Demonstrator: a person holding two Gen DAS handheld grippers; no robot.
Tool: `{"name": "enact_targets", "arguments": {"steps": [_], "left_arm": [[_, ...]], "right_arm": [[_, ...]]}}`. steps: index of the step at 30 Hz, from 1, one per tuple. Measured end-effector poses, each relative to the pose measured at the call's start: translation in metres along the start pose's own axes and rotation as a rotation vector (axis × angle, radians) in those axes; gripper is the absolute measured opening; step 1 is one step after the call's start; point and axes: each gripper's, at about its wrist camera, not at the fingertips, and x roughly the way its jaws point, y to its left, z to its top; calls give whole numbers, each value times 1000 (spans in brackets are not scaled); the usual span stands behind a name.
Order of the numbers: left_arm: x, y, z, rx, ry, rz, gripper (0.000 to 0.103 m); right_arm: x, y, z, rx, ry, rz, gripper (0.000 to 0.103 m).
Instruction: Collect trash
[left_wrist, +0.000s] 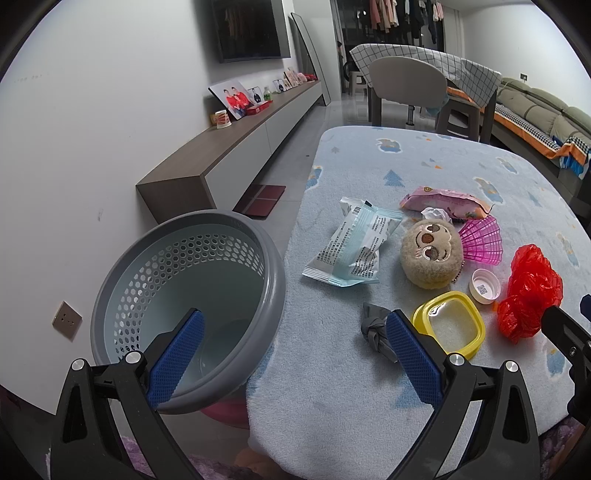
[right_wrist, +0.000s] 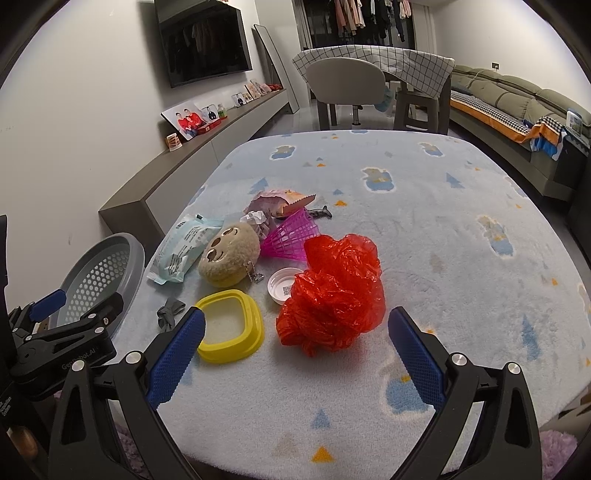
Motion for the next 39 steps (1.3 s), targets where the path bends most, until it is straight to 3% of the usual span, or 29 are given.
{"name": "enact_targets", "arguments": {"steps": [39], "left_arm": [[0,-2,-3,8,3,1,97]], "right_arm": [[0,-2,-2,1,5,0,95]]}}
